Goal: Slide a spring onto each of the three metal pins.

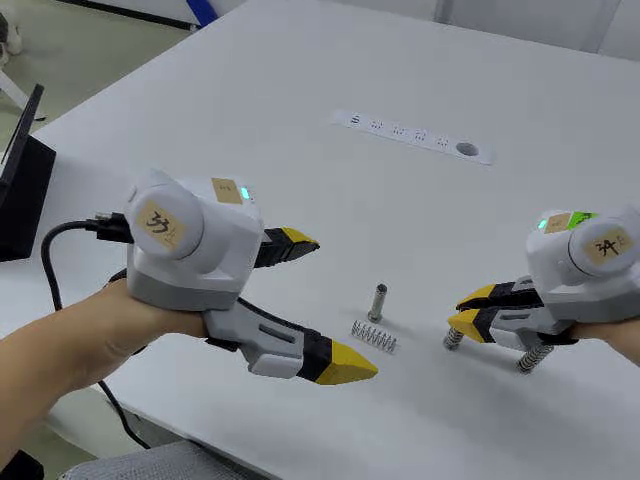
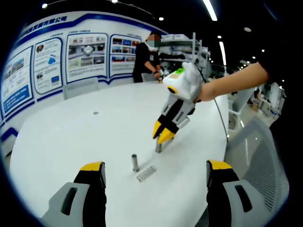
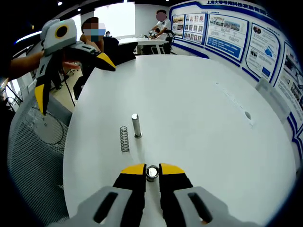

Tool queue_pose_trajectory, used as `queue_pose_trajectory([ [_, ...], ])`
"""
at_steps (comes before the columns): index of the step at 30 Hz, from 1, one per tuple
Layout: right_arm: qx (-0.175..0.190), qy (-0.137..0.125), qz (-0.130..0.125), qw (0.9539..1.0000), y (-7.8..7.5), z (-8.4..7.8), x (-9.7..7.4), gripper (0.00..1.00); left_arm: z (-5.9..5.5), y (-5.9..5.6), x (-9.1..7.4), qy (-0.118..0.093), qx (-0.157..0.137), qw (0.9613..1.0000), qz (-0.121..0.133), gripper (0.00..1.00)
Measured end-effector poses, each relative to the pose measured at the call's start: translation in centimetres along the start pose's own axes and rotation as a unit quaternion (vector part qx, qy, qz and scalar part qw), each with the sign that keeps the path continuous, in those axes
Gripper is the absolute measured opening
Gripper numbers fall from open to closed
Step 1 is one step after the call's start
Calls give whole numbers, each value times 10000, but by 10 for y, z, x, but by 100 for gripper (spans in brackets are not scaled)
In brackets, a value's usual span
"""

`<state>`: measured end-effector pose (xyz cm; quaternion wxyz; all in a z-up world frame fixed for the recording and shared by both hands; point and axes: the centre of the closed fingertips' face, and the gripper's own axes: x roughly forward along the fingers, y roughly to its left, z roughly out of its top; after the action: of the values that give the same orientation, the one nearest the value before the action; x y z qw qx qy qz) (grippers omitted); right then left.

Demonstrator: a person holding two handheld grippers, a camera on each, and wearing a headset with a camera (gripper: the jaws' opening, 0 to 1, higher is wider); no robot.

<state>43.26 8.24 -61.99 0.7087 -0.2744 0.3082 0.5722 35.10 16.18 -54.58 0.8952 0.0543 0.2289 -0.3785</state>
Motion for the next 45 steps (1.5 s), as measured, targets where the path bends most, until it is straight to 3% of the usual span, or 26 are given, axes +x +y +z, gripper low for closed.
queue_pose_trajectory([
  [17,18,51,-39,10000,-3,-4,8,11,-2,2,0,9,-60,10000,14,89],
  [32,15,-5,-106,9999,-6,0,1,14,-1,-2,-1,27,-43,10000,-8,89],
  [39,99,-251,-237,9994,-7,14,-13,16,1,-2,-1,26,-16,10000,-3,89],
  [45,83,-590,-249,9979,1,35,-21,16,1,-4,-1,30,-5,10000,-5,89],
])
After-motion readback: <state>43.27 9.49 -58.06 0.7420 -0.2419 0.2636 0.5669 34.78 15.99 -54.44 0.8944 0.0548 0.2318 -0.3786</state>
